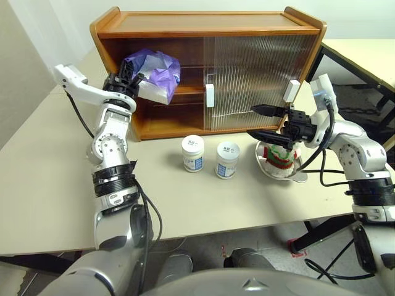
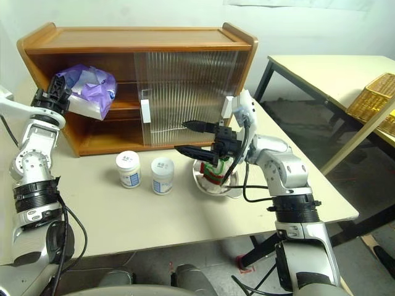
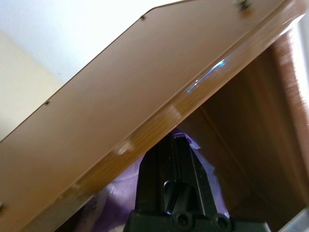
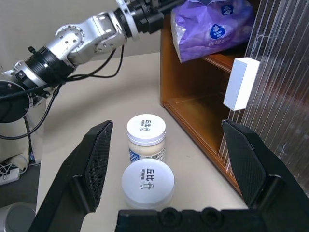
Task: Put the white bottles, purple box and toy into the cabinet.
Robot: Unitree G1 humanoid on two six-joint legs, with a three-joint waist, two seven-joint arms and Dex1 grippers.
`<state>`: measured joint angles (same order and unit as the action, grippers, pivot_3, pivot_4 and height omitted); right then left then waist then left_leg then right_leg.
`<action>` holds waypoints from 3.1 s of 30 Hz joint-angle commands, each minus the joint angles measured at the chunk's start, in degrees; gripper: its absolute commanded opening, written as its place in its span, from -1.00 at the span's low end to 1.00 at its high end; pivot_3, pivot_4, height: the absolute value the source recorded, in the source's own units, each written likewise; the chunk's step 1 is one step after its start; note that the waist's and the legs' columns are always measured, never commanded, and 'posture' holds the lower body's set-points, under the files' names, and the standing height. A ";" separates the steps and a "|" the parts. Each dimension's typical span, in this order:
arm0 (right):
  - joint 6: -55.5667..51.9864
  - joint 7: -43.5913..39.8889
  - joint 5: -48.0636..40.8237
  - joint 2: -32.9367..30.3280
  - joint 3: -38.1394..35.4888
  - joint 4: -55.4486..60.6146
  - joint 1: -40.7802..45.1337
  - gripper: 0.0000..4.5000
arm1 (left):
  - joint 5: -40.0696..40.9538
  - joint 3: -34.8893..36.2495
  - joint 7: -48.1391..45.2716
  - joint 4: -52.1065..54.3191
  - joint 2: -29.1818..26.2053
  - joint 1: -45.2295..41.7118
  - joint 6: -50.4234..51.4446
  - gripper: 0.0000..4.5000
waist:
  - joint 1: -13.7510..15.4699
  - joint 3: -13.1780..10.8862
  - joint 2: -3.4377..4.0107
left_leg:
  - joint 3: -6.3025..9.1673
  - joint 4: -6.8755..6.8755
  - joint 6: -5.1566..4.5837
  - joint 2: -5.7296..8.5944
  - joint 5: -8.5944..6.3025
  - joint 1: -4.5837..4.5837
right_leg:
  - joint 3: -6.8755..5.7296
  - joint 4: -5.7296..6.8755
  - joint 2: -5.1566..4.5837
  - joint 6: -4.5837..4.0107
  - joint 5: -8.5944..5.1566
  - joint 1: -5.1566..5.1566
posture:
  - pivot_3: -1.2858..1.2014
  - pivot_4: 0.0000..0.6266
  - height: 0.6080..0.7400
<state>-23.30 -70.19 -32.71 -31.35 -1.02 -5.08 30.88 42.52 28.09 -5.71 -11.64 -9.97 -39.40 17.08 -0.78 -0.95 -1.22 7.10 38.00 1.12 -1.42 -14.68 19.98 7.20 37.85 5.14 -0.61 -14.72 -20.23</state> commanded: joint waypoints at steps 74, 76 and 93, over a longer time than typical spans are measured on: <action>0.90 -0.64 0.84 -0.12 0.59 0.30 -2.20 1.00 | -25.18 -17.05 -6.59 -5.15 1.72 6.54 -14.77 -0.99 | 0.04 -0.12 -0.14 | 0.04 0.08 -0.09 0.27 -0.06 -0.04 | -0.03 -0.02 -0.29 0.39 -0.21 0.21 | 0.00 -1.00 1.00; 0.75 -0.53 0.76 -0.15 0.57 0.49 -2.25 1.00 | -25.63 -16.39 -5.93 -8.60 1.49 4.18 -16.63 -0.99 | 0.01 -0.12 -0.15 | 0.04 0.09 -0.10 0.27 -0.06 -0.04 | -0.03 -0.02 -0.29 0.39 -0.20 0.21 | 0.00 -1.00 1.00; 0.60 -0.58 0.78 -0.70 0.48 -0.08 -1.88 1.00 | -20.93 -16.88 -16.16 -5.10 -0.52 5.75 -17.63 -0.82 | -0.31 -0.12 -0.14 | 0.04 0.05 -0.14 0.38 -0.09 0.00 | -0.03 -0.07 -0.31 0.49 -0.27 0.21 | 0.00 -1.00 1.00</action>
<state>-22.32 -70.76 -32.59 -31.70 -0.96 -5.15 28.83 20.57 12.19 -19.40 -19.30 -10.08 -34.54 -1.54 -1.09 -1.07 -1.36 7.13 38.04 0.98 -1.03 -14.77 19.99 7.17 37.76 4.83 -0.11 -14.99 -20.03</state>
